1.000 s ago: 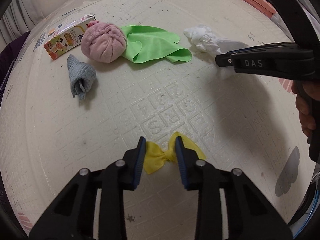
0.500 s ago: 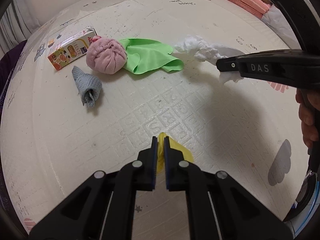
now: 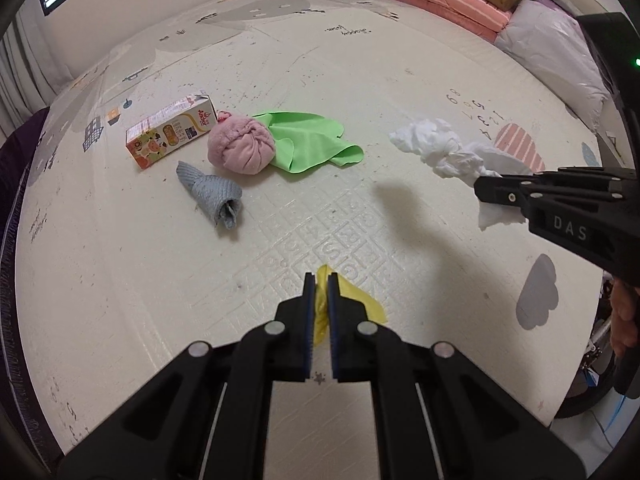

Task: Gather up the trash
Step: 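Carry the white cloth and yellow bow to the grey bin, then open both tools over the grey bin to drop the cloth and bow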

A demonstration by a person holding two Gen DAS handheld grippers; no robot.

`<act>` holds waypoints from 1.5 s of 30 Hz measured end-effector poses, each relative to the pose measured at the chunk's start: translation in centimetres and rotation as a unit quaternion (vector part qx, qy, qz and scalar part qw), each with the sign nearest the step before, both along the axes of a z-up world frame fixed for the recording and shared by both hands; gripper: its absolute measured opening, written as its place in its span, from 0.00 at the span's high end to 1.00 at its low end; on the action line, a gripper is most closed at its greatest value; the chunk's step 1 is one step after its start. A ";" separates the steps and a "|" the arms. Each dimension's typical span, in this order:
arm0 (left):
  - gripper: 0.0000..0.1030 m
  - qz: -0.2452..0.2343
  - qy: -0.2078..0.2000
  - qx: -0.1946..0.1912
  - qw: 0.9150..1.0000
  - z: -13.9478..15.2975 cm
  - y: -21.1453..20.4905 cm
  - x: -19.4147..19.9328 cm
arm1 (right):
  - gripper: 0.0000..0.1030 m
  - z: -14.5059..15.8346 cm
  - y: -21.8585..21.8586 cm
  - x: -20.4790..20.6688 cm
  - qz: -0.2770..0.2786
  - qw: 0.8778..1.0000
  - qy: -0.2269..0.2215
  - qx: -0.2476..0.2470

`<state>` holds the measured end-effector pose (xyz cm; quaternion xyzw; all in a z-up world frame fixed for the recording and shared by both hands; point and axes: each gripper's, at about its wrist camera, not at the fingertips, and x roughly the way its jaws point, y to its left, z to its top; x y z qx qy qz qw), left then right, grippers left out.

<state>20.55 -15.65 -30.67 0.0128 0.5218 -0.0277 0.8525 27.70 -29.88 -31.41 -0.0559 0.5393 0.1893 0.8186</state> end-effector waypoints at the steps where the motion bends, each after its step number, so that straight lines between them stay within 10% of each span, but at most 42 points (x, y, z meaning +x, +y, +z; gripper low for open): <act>1: 0.94 -0.009 -0.002 0.001 1.000 0.3 0.0 -0.3 | 0.98 0.4 -0.3 -0.7 -0.011 1.000 -0.002 0.002; 17: 0.94 -0.236 -0.017 0.010 0.972 4.1 -9.0 -7.5 | 0.98 3.9 -10.8 -17.0 -0.257 0.966 -0.010 0.022; 34: 0.94 -0.479 0.003 -0.027 0.877 1.2 -32.5 -22.2 | 0.98 0.7 -28.9 -41.3 -0.485 0.873 0.051 -0.010; 45: 0.93 -0.534 0.029 -0.024 0.845 -6.4 -42.4 -28.7 | 0.91 -6.5 -35.0 -47.6 -0.504 0.861 0.065 0.024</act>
